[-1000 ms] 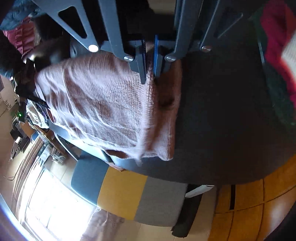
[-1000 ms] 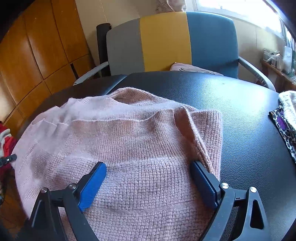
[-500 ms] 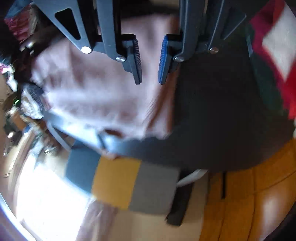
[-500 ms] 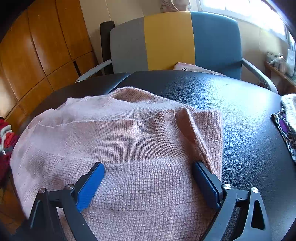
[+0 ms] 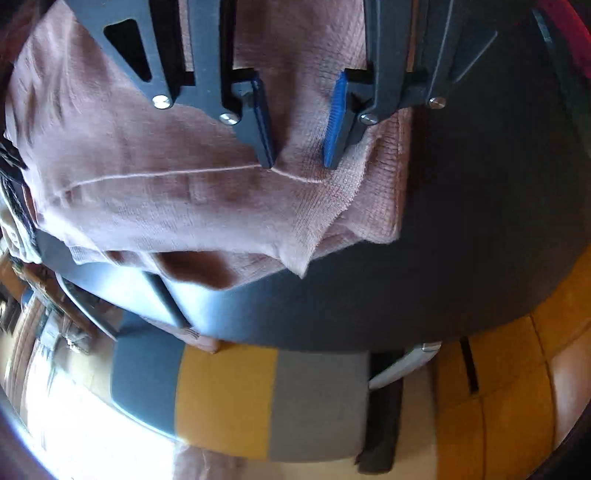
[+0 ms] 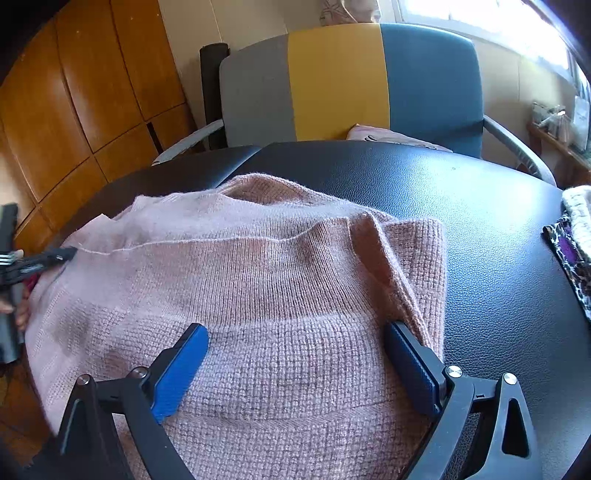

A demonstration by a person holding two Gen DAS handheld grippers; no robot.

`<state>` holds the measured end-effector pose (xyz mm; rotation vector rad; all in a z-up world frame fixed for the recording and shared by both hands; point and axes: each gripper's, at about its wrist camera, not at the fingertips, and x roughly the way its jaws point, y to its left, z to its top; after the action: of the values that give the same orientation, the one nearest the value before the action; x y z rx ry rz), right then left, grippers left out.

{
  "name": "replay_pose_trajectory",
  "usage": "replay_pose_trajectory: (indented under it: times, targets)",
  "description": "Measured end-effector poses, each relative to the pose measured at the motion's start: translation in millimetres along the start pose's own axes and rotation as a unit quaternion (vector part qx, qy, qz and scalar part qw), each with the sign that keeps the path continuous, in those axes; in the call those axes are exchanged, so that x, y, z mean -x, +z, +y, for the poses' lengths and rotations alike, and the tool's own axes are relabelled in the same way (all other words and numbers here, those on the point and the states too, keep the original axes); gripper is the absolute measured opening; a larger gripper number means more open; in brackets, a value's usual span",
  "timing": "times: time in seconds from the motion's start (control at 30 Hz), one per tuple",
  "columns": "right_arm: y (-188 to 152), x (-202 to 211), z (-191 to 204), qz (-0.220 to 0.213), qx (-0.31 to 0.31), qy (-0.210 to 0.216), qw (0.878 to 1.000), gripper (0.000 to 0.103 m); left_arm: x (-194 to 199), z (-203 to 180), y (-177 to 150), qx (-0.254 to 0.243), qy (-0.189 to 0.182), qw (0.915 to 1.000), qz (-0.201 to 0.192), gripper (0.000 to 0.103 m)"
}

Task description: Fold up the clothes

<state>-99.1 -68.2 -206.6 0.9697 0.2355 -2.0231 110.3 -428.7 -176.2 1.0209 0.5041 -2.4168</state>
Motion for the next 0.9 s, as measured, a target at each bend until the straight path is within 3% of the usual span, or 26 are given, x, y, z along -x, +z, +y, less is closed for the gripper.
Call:
replay_pose_trajectory:
  times: [0.1, 0.33, 0.73, 0.9]
  targets:
    - [0, -1, -3, 0.0, -0.005, 0.009, 1.0, 0.1, -14, 17, -3, 0.031, -0.005, 0.9995, 0.0, 0.034]
    - [3, -2, -3, 0.004, -0.007, 0.02, 1.0, 0.103, -9, 18, -6, 0.038, -0.009, 0.9992, -0.003, 0.034]
    - [-13, 10, 17, 0.02, 0.028, -0.019, 0.999, 0.103, 11, 15, -39, 0.029, 0.013, 0.9993, -0.02, 0.034]
    - [-23, 19, 27, 0.024, 0.029, -0.03, 0.999, 0.103, 12, 17, -32, 0.015, 0.018, 0.9997, -0.006, 0.034]
